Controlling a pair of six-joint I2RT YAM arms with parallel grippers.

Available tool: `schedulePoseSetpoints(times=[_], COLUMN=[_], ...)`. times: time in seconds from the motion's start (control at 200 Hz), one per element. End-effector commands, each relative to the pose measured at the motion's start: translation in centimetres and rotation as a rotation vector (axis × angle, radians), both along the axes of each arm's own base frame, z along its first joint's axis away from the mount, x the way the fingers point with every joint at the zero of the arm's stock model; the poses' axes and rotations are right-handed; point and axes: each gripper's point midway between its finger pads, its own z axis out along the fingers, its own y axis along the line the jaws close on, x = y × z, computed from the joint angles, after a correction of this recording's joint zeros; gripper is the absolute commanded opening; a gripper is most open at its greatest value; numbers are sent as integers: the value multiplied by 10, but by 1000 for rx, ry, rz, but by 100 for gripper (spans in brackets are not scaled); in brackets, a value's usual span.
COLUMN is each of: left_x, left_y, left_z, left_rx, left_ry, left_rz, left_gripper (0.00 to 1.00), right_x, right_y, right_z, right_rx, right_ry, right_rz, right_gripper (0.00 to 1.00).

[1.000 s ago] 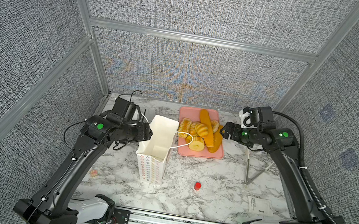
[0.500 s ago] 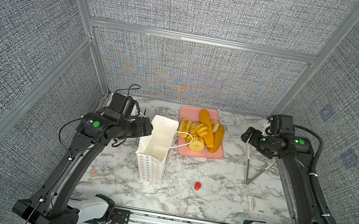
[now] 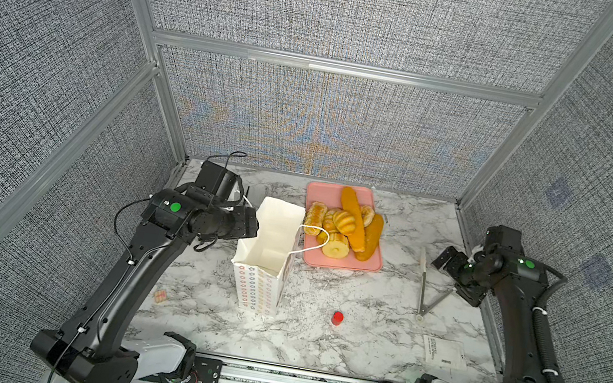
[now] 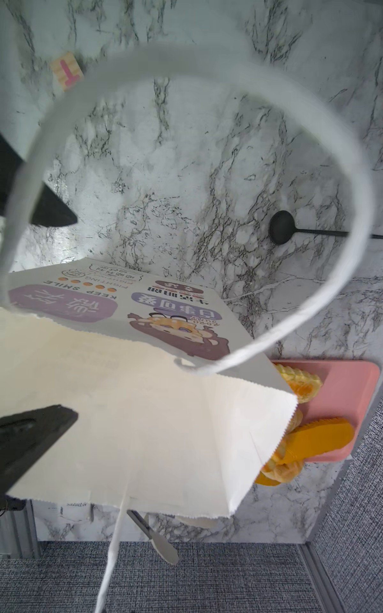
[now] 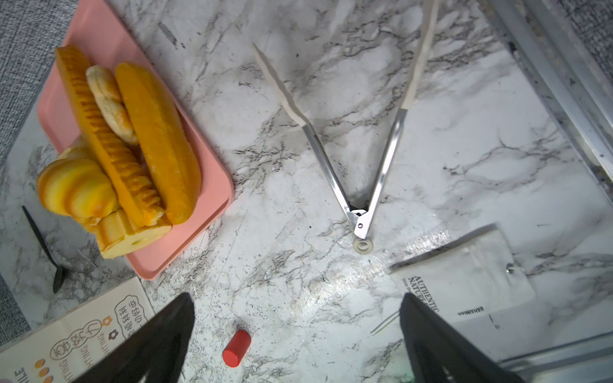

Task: Place the fake bread into the paper bag

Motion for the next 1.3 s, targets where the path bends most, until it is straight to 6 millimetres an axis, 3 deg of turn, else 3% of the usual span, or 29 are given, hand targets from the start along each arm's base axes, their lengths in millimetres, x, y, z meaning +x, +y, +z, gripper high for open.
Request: schedulePoseSetpoints(times=[0.0, 0.365, 0.79, 1.296], left_x=[5, 12, 8, 7], left_y=[-6, -12, -10, -10], left_z=[2, -6, -11, -14], left_rx=[-20, -45, -83, -112], left_ry=[-25, -33, -46, -44], left_rz=[-29, -34, 20, 48], left_gripper=[84, 80, 80, 80], right_x=[-9, -23, -5, 13], right_y=[-5, -22, -17, -26], right_z=[-9, -58, -115, -146], right_rx=[21, 5, -22, -123], right_ry=[31, 156, 311, 394], right_rz=[-34, -67, 66, 144], right_gripper=[99, 99, 95, 96])
